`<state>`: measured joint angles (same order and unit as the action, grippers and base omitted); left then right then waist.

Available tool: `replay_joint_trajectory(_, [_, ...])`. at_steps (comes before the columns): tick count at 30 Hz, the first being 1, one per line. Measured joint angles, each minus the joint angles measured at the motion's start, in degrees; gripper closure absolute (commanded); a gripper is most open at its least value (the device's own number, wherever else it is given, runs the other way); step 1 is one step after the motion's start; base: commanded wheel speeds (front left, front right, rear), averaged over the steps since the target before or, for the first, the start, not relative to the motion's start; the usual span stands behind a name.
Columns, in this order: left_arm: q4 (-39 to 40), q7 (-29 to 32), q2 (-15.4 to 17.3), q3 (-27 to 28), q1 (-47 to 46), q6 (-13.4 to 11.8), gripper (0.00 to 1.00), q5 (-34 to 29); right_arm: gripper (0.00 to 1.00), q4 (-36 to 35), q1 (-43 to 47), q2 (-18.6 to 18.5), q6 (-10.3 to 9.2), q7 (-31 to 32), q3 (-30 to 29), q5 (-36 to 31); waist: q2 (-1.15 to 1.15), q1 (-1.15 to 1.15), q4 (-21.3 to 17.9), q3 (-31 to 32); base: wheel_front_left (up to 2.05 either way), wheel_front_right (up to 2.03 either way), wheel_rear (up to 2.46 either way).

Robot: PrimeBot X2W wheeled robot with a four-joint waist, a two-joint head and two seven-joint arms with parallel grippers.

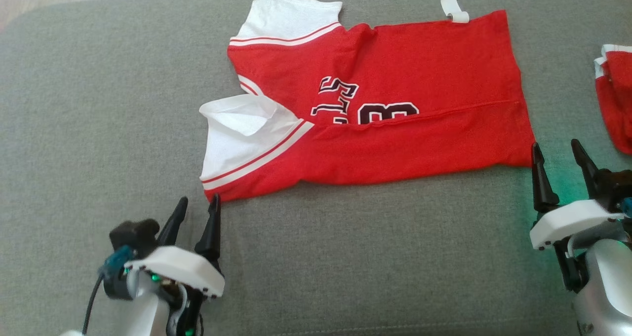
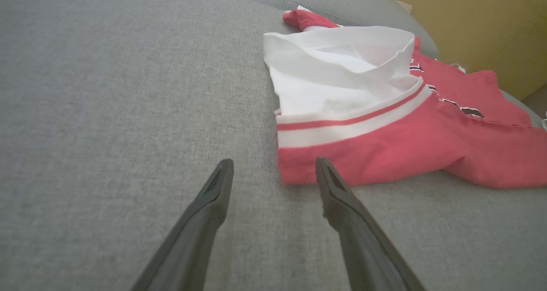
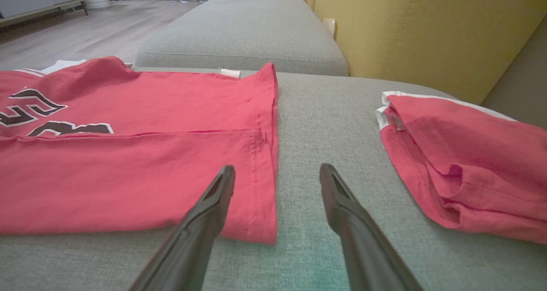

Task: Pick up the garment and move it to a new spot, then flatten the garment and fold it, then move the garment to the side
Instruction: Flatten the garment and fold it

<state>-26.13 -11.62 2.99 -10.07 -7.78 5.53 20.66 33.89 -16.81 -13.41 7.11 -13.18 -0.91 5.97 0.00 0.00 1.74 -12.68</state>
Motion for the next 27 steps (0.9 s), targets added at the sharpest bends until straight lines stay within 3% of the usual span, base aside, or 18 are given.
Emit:
replay_joint_trajectory(12, [-5.5,2.35,-0.04,-1.67,-4.2,-0.42,0.01,0.26,0.0,-1.05,-0.16,-0.01,0.0,0.76,-0.05,-0.52,0.0,0.0,-0.57,-0.14,0.0,0.0,0.0])
replay_joint_trajectory(13, [-5.69,2.24,-0.02,-2.0,-4.46,-0.41,0.55,0.25,0.0,-1.01,-0.25,-0.01,0.0,1.07,0.02,-0.51,0.0,0.0,-0.5,-0.19,0.0,0.0,0.0])
replay_joint_trajectory(15, [-6.36,2.2,-0.02,-2.45,-4.88,0.04,1.0,0.26,0.0,-0.44,-0.39,0.07,0.0,1.83,0.32,-0.48,0.0,0.0,-0.31,-0.21,0.0,0.0,0.0])
replay_joint_trajectory(27, [-7.53,0.86,0.4,-5.11,-5.95,1.1,1.0,0.69,0.0,10.33,-5.43,0.83,0.0,8.36,-0.03,2.12,0.0,0.0,2.06,-0.55,0.0,0.0,0.0])
